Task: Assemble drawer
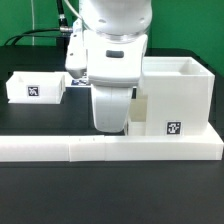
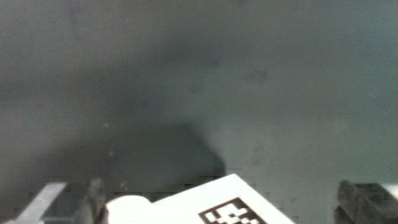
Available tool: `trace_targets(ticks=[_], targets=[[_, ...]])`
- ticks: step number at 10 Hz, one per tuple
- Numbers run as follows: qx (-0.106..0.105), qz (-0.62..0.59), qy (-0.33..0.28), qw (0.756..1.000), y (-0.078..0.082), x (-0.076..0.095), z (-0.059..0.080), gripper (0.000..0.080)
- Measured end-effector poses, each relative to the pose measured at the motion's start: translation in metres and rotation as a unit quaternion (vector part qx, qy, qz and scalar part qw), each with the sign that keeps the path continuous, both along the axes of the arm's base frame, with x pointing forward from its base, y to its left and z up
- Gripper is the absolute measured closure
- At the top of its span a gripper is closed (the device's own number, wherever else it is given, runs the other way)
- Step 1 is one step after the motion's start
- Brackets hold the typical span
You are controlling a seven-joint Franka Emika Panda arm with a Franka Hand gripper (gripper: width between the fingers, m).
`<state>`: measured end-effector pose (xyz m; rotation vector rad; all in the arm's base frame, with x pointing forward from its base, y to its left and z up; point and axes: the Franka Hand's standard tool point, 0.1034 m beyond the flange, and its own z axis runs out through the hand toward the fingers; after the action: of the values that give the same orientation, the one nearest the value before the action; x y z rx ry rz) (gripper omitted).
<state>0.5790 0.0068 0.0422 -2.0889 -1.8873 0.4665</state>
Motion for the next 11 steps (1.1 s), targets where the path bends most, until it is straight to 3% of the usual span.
trace_targets(ticks=[3, 5, 8, 11], targets=[[-0.022, -0.018, 0.005, 1.000, 0.013, 0.002, 0.005, 0.0151], [-0.013, 0.001, 0.004, 1.000, 0.008, 0.002, 0.005, 0.0151], [0.021, 0.060, 0.004, 0.998, -0.034, 0.003, 0.004, 0.0151], [0.027, 0.071, -0.026, 0.997, -0.056, 0.008, 0.026, 0.0151]])
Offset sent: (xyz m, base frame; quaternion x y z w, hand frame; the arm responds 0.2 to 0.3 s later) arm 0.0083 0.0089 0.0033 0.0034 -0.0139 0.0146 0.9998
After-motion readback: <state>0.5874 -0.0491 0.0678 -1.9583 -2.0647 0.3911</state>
